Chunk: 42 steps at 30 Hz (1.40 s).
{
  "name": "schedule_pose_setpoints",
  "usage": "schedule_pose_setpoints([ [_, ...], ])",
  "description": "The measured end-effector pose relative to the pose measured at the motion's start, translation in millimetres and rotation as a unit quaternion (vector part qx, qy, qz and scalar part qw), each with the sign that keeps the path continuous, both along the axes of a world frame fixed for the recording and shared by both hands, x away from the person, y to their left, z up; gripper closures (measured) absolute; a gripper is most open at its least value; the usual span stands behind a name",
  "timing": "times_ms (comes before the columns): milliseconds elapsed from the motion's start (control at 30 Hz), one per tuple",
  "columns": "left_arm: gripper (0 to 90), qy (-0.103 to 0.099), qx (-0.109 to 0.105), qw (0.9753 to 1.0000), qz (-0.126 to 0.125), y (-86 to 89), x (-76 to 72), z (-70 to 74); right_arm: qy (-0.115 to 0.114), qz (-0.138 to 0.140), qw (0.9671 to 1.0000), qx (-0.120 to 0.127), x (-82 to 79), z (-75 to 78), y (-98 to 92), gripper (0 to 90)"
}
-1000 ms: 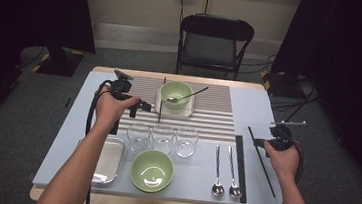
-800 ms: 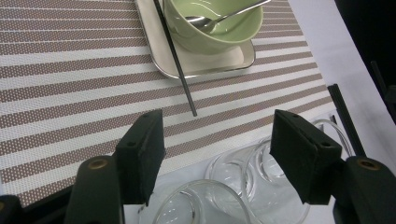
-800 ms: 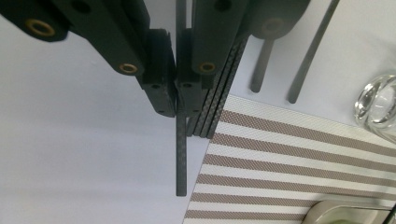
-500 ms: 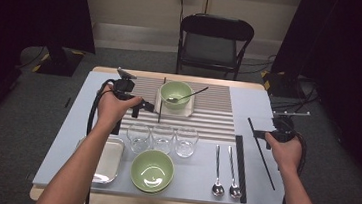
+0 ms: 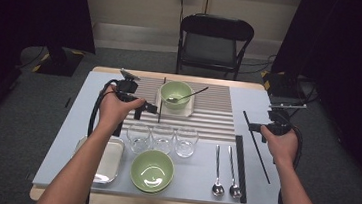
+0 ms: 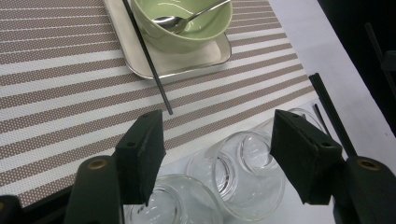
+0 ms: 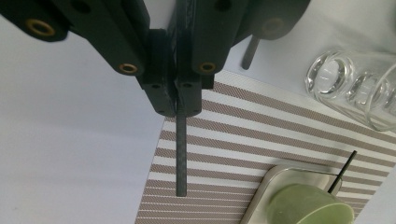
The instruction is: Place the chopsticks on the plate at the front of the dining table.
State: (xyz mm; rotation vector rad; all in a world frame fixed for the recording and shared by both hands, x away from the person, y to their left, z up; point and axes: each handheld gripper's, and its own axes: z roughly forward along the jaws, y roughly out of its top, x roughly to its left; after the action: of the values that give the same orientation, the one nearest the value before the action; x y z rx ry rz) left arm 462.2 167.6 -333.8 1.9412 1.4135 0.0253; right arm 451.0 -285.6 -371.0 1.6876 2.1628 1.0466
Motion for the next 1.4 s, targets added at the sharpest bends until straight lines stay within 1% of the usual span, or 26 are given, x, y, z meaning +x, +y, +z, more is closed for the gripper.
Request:
schedule_pose_setpoints([
  [33,35.0,0.000,-0.003,1.0000,0.000,-1.3,-0.4,-0.2,-0.002,0.000,1.0000,0.001,0.4,0.5,0.7,86.7],
  [100,35.0,-0.001,-0.001,1.0000,-0.003,-3.9,-0.7,-0.3,-0.001,0.001,1.0000,0.000,0.9,1.8,2.5,86.6],
  [267,35.0,-0.001,0.001,0.9999,-0.014,-9.1,-1.2,-1.0,-0.006,0.004,1.0000,0.003,1.8,5.1,5.8,86.6],
  [433,34.9,-0.001,0.000,0.9998,-0.018,-13.4,-1.8,-1.4,-0.007,0.005,0.9999,0.005,2.8,9.1,8.7,86.6],
  [533,34.8,-0.003,0.002,0.9997,-0.022,-16.0,-2.7,-0.4,-0.009,0.005,0.9999,0.003,3.4,11.3,10.0,86.6],
  [667,34.8,-0.005,-0.001,0.9997,-0.025,-20.2,-4.3,1.8,-0.011,0.007,0.9999,0.005,3.9,13.1,11.9,86.6],
  [700,34.8,-0.007,0.001,0.9996,-0.028,-21.1,-4.7,2.4,-0.013,0.008,0.9999,0.005,3.8,13.7,12.9,86.6],
  [733,34.8,-0.008,-0.001,0.9996,-0.028,-22.8,-5.4,2.8,-0.014,0.009,0.9999,0.003,3.4,14.6,14.3,86.6],
  [900,34.7,-0.010,-0.002,0.9991,-0.041,-30.4,-7.7,3.4,-0.015,0.016,0.9998,0.004,4.3,17.3,19.4,86.6],
  [933,34.7,-0.011,0.001,0.9991,-0.042,-31.9,-8.0,3.3,-0.015,0.015,0.9998,0.005,4.6,17.7,19.8,86.6],
  [1133,34.6,-0.011,-0.002,0.9986,-0.051,-40.9,-9.4,2.9,-0.019,0.014,0.9997,0.005,5.1,21.1,20.4,86.6],
  [1200,34.6,-0.012,0.000,0.9984,-0.056,-43.7,-9.6,2.7,-0.021,0.015,0.9997,0.006,5.1,22.5,20.7,86.7],
  [1267,34.6,-0.014,0.002,0.9983,-0.056,-46.9,-10.1,2.5,-0.024,0.015,0.9996,0.005,5.0,24.1,21.1,86.6],
  [1400,34.5,-0.014,0.001,0.9979,-0.063,-52.5,-10.9,2.8,-0.026,0.016,0.9995,0.006,4.6,27.7,23.0,86.6],
])
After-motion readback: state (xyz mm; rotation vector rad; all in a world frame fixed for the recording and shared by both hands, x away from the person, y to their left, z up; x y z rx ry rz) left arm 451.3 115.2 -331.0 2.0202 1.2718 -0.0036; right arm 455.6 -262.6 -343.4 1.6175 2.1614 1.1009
